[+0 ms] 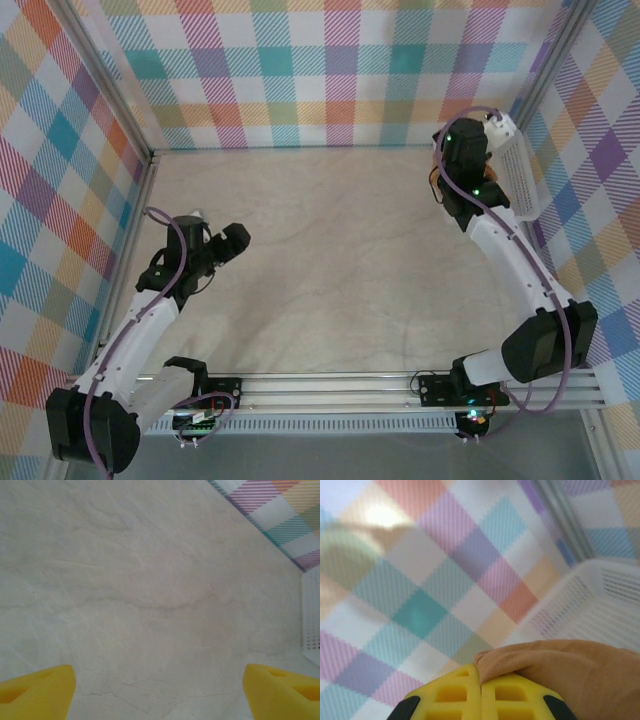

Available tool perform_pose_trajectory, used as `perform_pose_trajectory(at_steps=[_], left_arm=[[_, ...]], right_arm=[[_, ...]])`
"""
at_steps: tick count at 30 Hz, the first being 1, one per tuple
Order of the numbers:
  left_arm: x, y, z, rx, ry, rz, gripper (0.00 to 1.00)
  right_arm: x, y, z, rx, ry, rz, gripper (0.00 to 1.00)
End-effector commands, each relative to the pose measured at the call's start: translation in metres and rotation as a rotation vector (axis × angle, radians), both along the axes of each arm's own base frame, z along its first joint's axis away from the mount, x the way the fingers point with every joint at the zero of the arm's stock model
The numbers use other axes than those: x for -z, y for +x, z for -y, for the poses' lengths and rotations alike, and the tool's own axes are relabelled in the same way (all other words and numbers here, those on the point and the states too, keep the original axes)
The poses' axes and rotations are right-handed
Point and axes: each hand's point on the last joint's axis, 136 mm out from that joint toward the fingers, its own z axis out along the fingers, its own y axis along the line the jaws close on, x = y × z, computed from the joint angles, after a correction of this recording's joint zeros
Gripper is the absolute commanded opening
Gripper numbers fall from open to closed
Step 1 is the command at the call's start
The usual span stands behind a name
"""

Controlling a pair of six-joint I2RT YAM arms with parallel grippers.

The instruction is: Fold the inside-out t-shirt

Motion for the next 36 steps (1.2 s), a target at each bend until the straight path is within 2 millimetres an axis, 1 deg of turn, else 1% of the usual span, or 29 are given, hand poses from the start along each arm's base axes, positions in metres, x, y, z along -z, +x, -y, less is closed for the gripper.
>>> perform_pose_trajectory(at_steps=[1,3,6,8,9,11,13,14,16,17,19,21,22,23,24,25,26,27,28,29,30,31,32,34,35,36], left_arm=[[-0.012,0.007,0.009,0.031,-0.043,0.025,0.86],[-0.015,0.007,0.008,0.038,-0.030,0.028,0.86],[-0.017,0.008,0.007,0.039,-0.018,0.033,0.86],[-0.018,0.007,0.006,0.039,-0.008,0.038,0.86],[-0.020,0.007,0.006,0.039,-0.004,0.039,0.86],[-0.021,0.006,0.005,0.042,0.007,0.041,0.86],[-0.022,0.004,0.003,0.042,0.016,0.044,0.86],[-0.022,0.003,0.003,0.043,0.016,0.045,0.86],[-0.023,0.002,0.004,0.048,0.013,0.047,0.86],[-0.022,0.001,0.004,0.052,0.014,0.047,0.86],[-0.022,-0.001,0.004,0.058,0.019,0.045,0.86],[-0.021,-0.002,0.004,0.059,0.026,0.041,0.86],[-0.020,-0.003,0.003,0.059,0.029,0.036,0.86],[-0.019,-0.003,0.003,0.059,0.030,0.035,0.86],[-0.018,-0.002,0.003,0.059,0.029,0.033,0.86],[-0.017,-0.002,0.003,0.060,0.029,0.032,0.86],[-0.016,-0.002,0.004,0.065,0.028,0.029,0.86],[-0.014,-0.002,0.005,0.071,0.026,0.025,0.86],[-0.012,-0.002,0.008,0.084,0.024,0.021,0.86],[-0.009,-0.002,0.010,0.095,0.017,0.015,0.86],[-0.005,-0.001,0.012,0.106,0.007,0.006,0.86],[0.000,-0.001,0.016,0.116,-0.006,-0.003,0.86],[0.006,0.001,0.020,0.128,-0.024,-0.012,0.86],[0.020,0.003,0.028,0.144,-0.048,-0.048,0.85],[0.022,0.008,0.034,0.157,-0.060,-0.041,0.84],[0.028,0.009,0.039,0.169,-0.067,-0.059,0.83]], right_arm=[[-0.098,-0.032,-0.023,-0.137,-0.060,0.186,0.00],[-0.129,-0.046,-0.044,-0.235,-0.071,0.234,0.00],[-0.170,-0.068,-0.076,-0.380,-0.092,0.311,0.00],[-0.187,-0.079,-0.099,-0.480,-0.104,0.332,0.00],[-0.194,-0.082,-0.112,-0.540,-0.108,0.333,0.00],[-0.196,-0.083,-0.137,-0.635,-0.113,0.311,0.00],[-0.187,-0.079,-0.162,-0.701,-0.136,0.286,0.00],[-0.176,-0.075,-0.177,-0.731,-0.144,0.264,0.00],[-0.145,-0.064,-0.204,-0.778,-0.141,0.205,0.00],[-0.123,-0.057,-0.218,-0.800,-0.133,0.162,0.00],[-0.070,-0.045,-0.248,-0.854,-0.097,0.063,0.00],[-0.011,-0.037,-0.279,-0.903,-0.053,-0.054,0.00],[0.013,-0.037,-0.295,-0.941,-0.035,-0.103,0.00],[0.044,-0.038,-0.314,-0.983,-0.017,-0.171,0.00],[0.070,-0.040,-0.331,-1.031,-0.006,-0.234,0.01],[0.088,-0.041,-0.341,-1.061,-0.003,-0.278,0.11],[0.107,-0.041,-0.347,-1.086,0.001,-0.334,0.28],[0.120,-0.041,-0.348,-1.088,-0.010,-0.374,0.40],[0.128,-0.041,-0.345,-1.080,-0.034,-0.395,0.51],[0.132,-0.041,-0.338,-1.063,-0.064,-0.406,0.60],[0.136,-0.041,-0.328,-1.041,-0.095,-0.418,0.66],[0.141,-0.041,-0.317,-1.023,-0.115,-0.431,0.69],[0.149,-0.041,-0.303,-0.995,-0.133,-0.454,0.70],[0.169,-0.040,-0.268,-0.931,-0.131,-0.519,0.70],[0.183,-0.042,-0.248,-0.897,-0.118,-0.560,0.70],[0.195,-0.046,-0.230,-0.873,-0.105,-0.594,0.70]])
